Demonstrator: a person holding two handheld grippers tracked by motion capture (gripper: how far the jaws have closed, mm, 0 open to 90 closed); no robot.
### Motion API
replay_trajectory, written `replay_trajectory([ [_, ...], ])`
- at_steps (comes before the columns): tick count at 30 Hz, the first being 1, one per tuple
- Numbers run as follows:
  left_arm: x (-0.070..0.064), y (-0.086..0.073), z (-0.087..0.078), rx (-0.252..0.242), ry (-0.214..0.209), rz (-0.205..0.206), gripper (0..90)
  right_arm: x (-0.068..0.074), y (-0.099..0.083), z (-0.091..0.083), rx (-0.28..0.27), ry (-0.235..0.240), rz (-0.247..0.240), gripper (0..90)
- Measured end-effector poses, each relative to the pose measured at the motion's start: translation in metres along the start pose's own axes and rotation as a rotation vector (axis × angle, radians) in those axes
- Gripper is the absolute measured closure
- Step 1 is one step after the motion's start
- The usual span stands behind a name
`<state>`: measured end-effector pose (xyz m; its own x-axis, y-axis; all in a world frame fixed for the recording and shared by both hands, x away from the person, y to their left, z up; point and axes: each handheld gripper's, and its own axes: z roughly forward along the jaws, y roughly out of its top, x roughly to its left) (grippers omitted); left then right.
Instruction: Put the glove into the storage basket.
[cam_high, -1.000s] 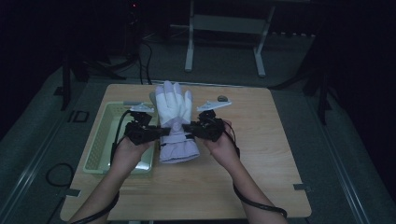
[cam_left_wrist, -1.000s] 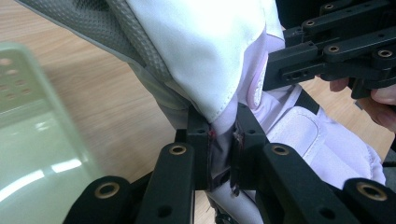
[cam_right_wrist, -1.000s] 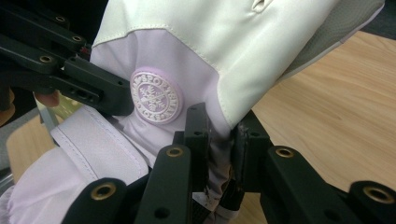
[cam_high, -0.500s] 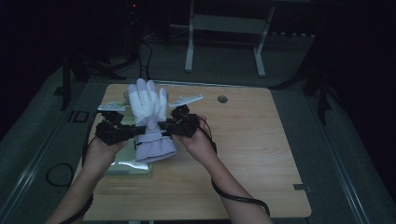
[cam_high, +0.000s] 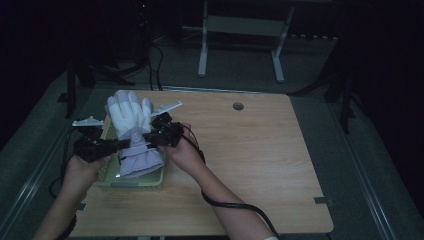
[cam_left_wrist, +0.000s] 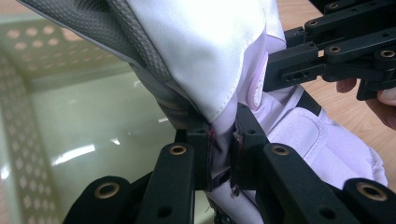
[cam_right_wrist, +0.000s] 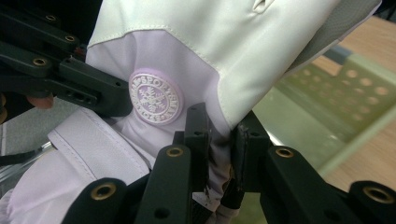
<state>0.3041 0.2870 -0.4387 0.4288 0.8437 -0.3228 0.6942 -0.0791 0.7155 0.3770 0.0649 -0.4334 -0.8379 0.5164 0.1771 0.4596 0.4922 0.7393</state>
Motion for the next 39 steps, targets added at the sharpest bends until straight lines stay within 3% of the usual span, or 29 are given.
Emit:
replay_trajectory([
  [6,0.014,-0.006,0.003,0.014,0.016,-0.028,80.7,0.002,0.001,0.020,0.018,0.002,0.006,77.9],
  [12,0.025,-0.011,0.022,0.048,0.045,-0.056,80.6,-0.004,-0.003,0.041,0.058,-0.024,0.020,77.9],
  [26,0.037,-0.031,0.058,0.197,0.113,-0.128,80.1,-0.003,-0.029,0.083,0.179,-0.096,0.026,77.9],
  [34,0.038,-0.030,0.067,0.269,0.146,-0.153,78.7,0.002,-0.030,0.091,0.233,-0.144,0.009,76.9],
  [39,0.037,-0.030,0.071,0.289,0.186,-0.164,69.9,0.006,-0.030,0.094,0.259,-0.180,0.001,70.5],
])
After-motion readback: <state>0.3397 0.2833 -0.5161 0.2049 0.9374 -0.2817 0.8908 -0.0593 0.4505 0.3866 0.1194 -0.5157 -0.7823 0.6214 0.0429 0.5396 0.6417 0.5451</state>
